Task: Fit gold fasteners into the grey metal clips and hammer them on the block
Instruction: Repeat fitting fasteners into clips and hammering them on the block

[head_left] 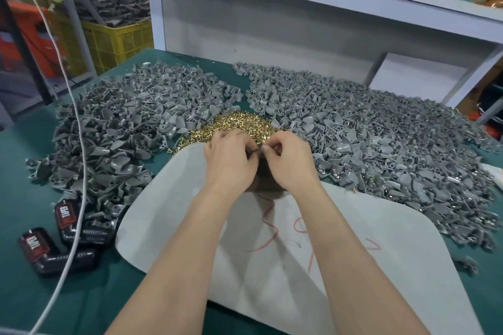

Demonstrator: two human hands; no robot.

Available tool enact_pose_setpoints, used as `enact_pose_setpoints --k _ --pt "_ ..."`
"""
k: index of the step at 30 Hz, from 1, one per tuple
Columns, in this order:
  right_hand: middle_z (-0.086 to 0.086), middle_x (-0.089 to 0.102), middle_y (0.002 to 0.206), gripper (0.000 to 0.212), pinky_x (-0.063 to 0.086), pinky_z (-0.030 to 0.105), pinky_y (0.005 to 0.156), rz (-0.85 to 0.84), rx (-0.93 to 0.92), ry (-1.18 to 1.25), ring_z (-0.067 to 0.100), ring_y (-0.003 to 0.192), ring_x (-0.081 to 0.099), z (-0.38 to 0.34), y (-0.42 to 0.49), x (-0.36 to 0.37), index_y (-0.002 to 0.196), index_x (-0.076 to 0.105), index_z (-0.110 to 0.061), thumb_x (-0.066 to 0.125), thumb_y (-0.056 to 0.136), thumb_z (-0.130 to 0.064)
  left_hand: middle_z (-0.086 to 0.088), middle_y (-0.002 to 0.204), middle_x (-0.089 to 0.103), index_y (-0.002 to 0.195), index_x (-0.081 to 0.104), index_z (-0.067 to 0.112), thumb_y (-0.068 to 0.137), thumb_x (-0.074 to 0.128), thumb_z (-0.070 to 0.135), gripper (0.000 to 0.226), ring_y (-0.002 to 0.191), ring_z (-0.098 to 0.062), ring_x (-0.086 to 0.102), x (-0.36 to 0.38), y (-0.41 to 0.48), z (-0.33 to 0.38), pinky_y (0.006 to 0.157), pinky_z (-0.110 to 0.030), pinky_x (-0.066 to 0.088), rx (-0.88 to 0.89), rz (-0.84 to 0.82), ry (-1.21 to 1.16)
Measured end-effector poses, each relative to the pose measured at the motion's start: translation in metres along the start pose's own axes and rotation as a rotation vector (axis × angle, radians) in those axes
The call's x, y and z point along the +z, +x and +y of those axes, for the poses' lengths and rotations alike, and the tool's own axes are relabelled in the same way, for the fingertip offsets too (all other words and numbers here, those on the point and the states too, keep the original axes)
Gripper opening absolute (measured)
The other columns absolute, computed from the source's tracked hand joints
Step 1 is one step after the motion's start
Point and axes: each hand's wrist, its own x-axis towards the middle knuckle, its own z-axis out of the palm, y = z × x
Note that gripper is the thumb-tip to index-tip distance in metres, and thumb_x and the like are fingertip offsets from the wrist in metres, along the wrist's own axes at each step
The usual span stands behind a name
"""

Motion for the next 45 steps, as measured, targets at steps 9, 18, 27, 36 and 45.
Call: enact_pose_setpoints --k 9,18,27,36,45 --pt "0.005 0.067 0.107 0.020 0.044 0.029 0.090 0.058 0.072 0.020 0.021 0.100 0.060 0.017 0.001 -0.020 0.107 0.068 -0.012 0.057 0.092 -0.022 0.015 0.095 0.052 0.079 0.059 0.029 0.088 0.063 0.026 0.010 0.109 -0.022 0.040 -0.002 -0.001 0.000 0.080 -0.029 0.020 -0.009 -0.014 -0.007" --pt "0.021 0.063 0.099 0.026 0.039 0.030 0.071 -0.272 0.293 -0.307 0.035 0.094 0.059 0.047 0.001 -0.025 0.092 0.059 -0.002 0.044 0.097 -0.023 0.015 0.092 0.048 0.079 0.056 0.029 0.090 0.061 0.026 0.013 0.107 -0.021 0.041 -0.001 -0.001 0.000 0.082 -0.030 0.022 -0.002 -0.032 0.000" --pt "0.007 0.050 0.056 0.035 0.036 0.026 0.050 -0.250 0.372 -0.130 0.026 0.062 0.053 0.039 0.011 -0.055 0.078 0.061 -0.001 0.049 0.096 -0.029 0.011 0.097 0.055 0.079 0.055 0.029 0.090 0.061 0.026 0.013 0.109 -0.023 0.042 -0.001 -0.001 0.000 0.087 -0.034 0.029 -0.009 -0.037 -0.009" --pt "0.002 0.063 0.093 0.030 0.055 0.026 0.055 0.020 0.245 0.361 0.007 0.056 0.064 0.028 -0.005 -0.066 0.122 0.048 -0.014 0.057 0.094 -0.020 0.013 0.093 0.049 0.084 0.059 0.028 0.091 0.060 0.028 0.007 0.107 -0.021 0.040 0.000 0.000 0.000 0.085 -0.032 0.026 -0.015 -0.039 0.002" --pt "0.010 0.064 0.097 0.030 0.035 0.032 0.067 0.060 -0.033 -0.097 0.032 0.090 0.058 0.020 -0.018 -0.059 0.124 0.052 -0.014 0.045 0.098 -0.029 0.014 0.091 0.048 0.085 0.064 0.025 0.090 0.060 0.025 0.006 0.107 -0.021 0.040 0.002 0.000 -0.001 0.081 -0.029 0.022 -0.004 -0.013 0.000"
